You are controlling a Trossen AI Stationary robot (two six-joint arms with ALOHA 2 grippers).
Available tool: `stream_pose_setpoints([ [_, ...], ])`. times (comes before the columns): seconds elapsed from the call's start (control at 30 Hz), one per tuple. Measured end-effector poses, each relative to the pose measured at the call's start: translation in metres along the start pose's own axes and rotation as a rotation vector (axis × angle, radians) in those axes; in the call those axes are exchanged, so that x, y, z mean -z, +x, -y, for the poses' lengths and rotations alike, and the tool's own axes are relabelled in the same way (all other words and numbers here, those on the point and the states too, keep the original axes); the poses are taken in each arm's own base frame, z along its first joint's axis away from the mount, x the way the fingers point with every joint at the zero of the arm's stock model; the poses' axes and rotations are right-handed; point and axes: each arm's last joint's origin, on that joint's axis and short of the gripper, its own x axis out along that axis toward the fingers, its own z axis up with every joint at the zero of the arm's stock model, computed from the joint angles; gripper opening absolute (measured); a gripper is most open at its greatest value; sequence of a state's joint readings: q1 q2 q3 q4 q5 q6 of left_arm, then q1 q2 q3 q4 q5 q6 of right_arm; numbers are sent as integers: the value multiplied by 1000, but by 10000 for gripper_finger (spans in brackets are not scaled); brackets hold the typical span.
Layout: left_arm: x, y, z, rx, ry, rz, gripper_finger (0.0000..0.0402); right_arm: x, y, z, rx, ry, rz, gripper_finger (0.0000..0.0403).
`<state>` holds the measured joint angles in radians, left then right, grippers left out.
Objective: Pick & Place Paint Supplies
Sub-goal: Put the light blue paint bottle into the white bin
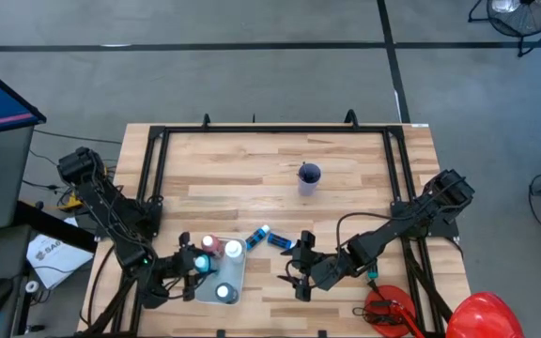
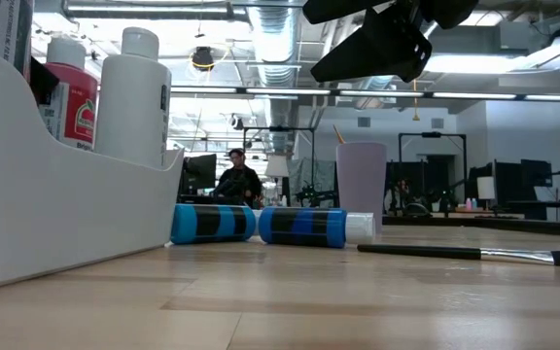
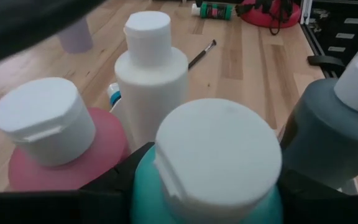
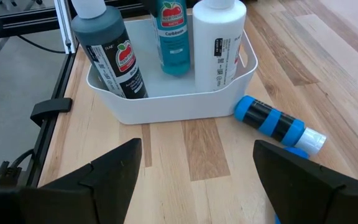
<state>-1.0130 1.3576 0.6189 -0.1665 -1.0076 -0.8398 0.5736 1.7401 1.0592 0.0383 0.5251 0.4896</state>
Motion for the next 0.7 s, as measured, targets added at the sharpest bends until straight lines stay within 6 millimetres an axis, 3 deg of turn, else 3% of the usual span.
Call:
stream_pose_setpoints([
  [0.43, -2, 4, -3, -20, -12, 0, 227, 0, 0, 0, 0, 0, 0, 302],
  [0.7, 8, 10, -11, -24, -32, -36, 224, 0, 0, 0, 0, 0, 0, 302],
])
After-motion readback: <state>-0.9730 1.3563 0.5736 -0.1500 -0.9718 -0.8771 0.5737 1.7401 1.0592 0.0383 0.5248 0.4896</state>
